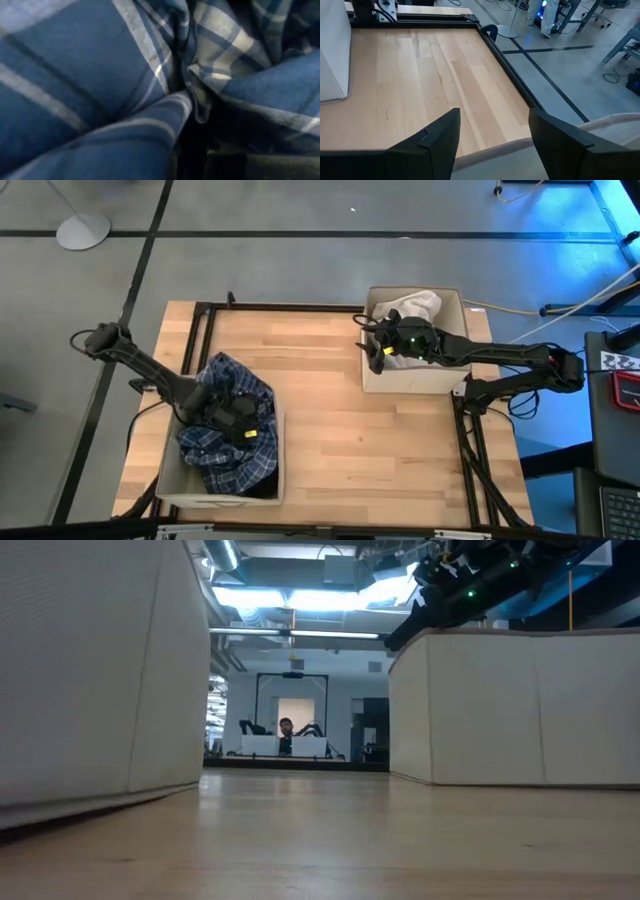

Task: Sort clothes
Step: Put the blue polo shirt into the left laundry organizer

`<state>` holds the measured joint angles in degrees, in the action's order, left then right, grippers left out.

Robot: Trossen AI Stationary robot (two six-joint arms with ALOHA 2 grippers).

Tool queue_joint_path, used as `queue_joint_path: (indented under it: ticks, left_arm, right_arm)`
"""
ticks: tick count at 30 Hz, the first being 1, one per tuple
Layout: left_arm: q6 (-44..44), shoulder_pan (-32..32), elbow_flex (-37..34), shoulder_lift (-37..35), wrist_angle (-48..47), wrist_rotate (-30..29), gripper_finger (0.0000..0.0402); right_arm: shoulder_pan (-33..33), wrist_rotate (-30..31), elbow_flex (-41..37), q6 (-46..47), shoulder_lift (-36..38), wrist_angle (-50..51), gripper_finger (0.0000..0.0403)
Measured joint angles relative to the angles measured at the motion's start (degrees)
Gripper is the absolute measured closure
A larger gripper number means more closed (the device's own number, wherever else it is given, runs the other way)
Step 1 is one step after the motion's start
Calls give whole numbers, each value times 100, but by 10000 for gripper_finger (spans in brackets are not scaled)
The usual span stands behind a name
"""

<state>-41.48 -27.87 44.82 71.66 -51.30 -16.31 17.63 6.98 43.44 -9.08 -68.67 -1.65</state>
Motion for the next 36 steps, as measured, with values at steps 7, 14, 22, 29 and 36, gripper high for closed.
queue_joint_path:
  ticks: [7,14,22,29,36]
  left_arm:
    - [-339,5,-8,2,36,80,369]
    - [-712,20,214,-64,-183,420,291]
    - [-492,12,1348,-557,-493,887,272]
    - [-298,10,2202,-1188,-529,1064,272]
    - [239,29,2588,-1792,-1339,-1288,272]
  right_arm:
    - [0,0,-4,-11,-2,-6,165]
    - [0,0,-6,-15,-6,-6,165]
    - [0,2,-9,-15,-6,-18,165]
    - [0,4,-11,-15,-7,-43,165]
    - [0,6,-15,-15,-11,-122,165]
